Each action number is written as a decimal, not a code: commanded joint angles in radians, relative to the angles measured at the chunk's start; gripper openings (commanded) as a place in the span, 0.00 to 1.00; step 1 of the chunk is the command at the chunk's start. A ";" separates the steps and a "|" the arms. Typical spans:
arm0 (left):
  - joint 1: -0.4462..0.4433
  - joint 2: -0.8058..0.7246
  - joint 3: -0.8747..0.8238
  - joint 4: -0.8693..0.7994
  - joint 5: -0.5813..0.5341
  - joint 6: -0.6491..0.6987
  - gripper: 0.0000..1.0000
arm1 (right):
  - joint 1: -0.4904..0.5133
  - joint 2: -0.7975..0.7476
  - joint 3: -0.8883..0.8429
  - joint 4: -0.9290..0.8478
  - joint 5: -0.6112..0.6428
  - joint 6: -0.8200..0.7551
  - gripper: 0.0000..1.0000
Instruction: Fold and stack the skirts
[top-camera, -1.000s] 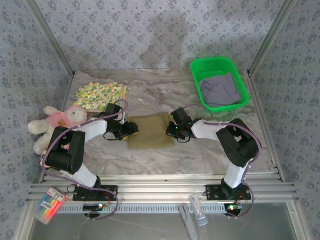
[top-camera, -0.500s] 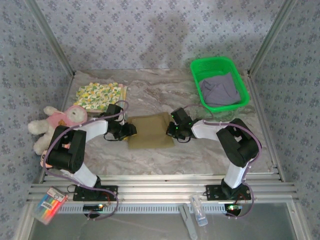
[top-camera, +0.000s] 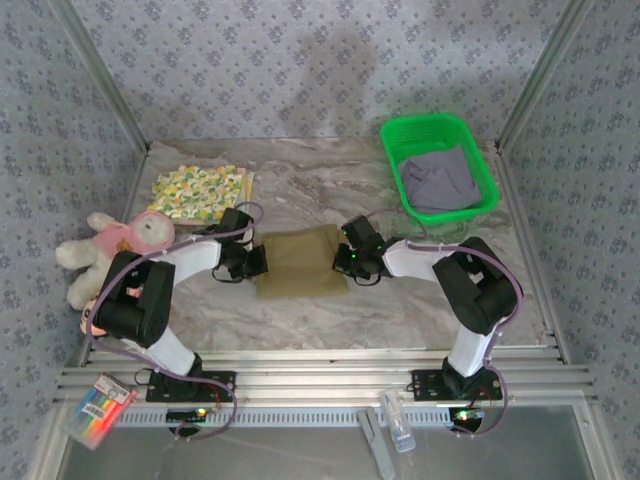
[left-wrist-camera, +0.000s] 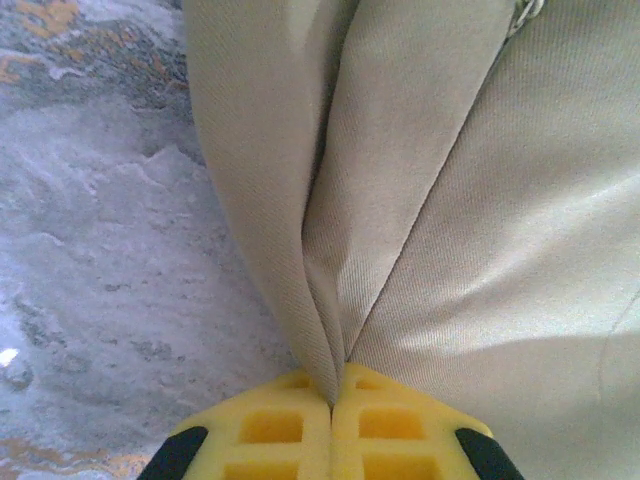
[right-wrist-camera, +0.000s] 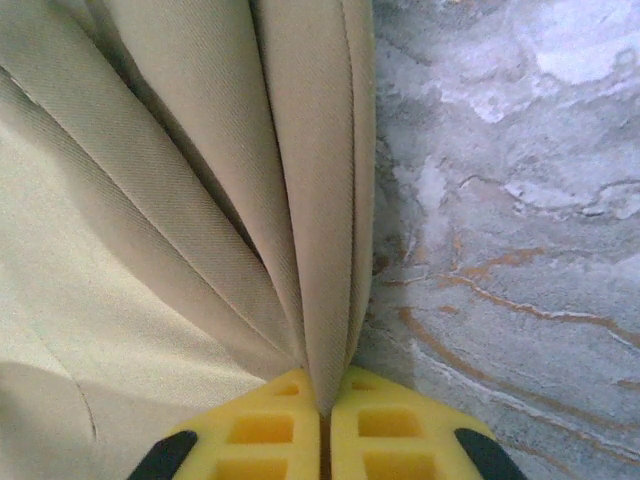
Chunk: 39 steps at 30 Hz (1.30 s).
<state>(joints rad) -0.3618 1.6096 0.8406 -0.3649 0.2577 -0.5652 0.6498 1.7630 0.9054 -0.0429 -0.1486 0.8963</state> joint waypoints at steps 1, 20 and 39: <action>-0.042 -0.021 0.041 -0.096 -0.164 0.017 0.00 | 0.006 -0.019 -0.032 -0.029 0.039 0.000 0.27; -0.162 0.156 0.548 -0.440 -0.778 0.193 0.00 | -0.094 -0.510 -0.125 -0.172 0.366 -0.062 1.00; 0.050 0.291 0.973 -0.503 -0.808 0.559 0.00 | -0.148 -0.671 -0.217 -0.196 0.390 0.009 1.00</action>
<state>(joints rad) -0.3462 1.9133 1.7603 -0.8490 -0.6262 -0.0895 0.5079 1.1137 0.6983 -0.2104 0.2054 0.8764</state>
